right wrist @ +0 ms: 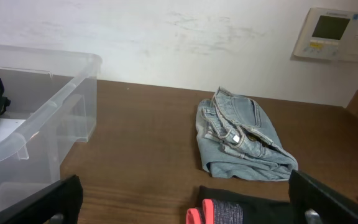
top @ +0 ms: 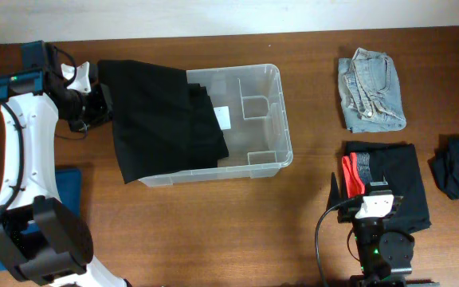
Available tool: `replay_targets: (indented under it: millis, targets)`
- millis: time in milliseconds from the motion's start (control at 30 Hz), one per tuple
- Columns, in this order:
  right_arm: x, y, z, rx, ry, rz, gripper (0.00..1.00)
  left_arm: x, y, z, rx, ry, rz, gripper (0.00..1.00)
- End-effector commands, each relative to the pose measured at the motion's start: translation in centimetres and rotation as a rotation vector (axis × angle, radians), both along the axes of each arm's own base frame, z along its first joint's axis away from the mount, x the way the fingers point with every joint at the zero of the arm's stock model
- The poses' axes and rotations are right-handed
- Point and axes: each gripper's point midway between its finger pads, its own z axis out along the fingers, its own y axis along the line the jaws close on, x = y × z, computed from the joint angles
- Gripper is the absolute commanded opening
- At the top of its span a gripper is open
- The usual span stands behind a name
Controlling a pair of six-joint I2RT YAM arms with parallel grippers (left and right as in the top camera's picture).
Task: Pack container
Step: 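Reach the left gripper back into the bin to push the garment in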
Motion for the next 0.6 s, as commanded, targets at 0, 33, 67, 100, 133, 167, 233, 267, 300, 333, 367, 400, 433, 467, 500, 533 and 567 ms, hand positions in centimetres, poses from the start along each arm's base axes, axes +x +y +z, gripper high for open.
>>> replay_targets:
  millis: [0,33,67,100,133,167,233,267,300,333,367,400,433,467,500,533,567]
  targets:
    - [0.0,-0.2,-0.2,-0.004,0.001,-0.011,0.98,0.6,-1.5,0.8,-0.008,-0.066,-0.118,0.01]
    - [0.0,-0.2,-0.2,-0.004,0.001,-0.011,0.98,0.6,-1.9,0.8,-0.005,-0.07,-0.135,0.01]
    - [0.0,-0.2,-0.2,-0.004,0.001,-0.011,0.98,0.6,-2.3,0.8,-0.003,-0.073,-0.15,0.01]
    - [0.0,-0.2,-0.2,-0.004,0.0,-0.011,0.98,0.6,-2.8,0.7,0.0,-0.077,-0.169,0.01]
    - [0.0,-0.2,-0.2,-0.004,0.001,-0.011,0.98,0.6,-3.2,0.8,0.0,-0.077,-0.181,0.01]
    - [0.0,-0.2,-0.2,-0.004,0.001,-0.011,0.98,0.5,-3.9,0.7,0.0,-0.077,-0.196,0.01]
    - [0.0,-0.2,-0.2,-0.004,0.001,-0.011,0.98,0.4,-5.1,0.7,0.002,-0.08,-0.232,0.01]
    - [0.0,-0.2,-0.2,-0.004,0.001,-0.011,0.98,0.4,-5.6,0.7,0.009,-0.078,-0.246,0.01]
    - [0.0,-0.2,-0.2,-0.004,0.0,-0.011,0.98,0.3,-6.1,0.6,0.015,-0.077,-0.258,0.01]
    - [0.0,-0.2,-0.2,-0.004,0.001,-0.011,0.98,0.2,-6.6,0.6,0.022,-0.075,-0.271,0.01]
    - [0.0,-0.2,-0.2,-0.004,0.0,-0.011,0.98,0.2,-7.1,0.5,0.027,-0.074,-0.284,0.01]
    - [0.0,-0.2,-0.2,-0.004,0.001,-0.011,0.98,0.1,-7.6,0.5,0.027,-0.074,-0.294,0.01]
    - [0.0,-0.2,-0.2,-0.004,0.001,-0.011,0.98,0.0,-8.0,0.5,0.027,-0.075,-0.304,0.01]
    - [0.0,-0.2,-0.2,-0.004,0.001,-0.011,0.98,0.0,-8.3,0.5,0.027,-0.074,-0.312,0.01]
    - [0.0,-0.2,-0.2,-0.004,0.001,-0.011,0.98,-0.1,-8.7,0.5,0.026,-0.074,-0.321,0.01]
    - [0.0,-0.2,-0.2,-0.004,0.0,-0.011,0.98,-0.2,-8.9,0.5,0.026,-0.073,-0.328,0.01]
    - [0.0,-0.2,-0.2,-0.004,0.001,-0.011,0.98,-0.3,-9.3,0.5,0.026,-0.071,-0.336,0.01]
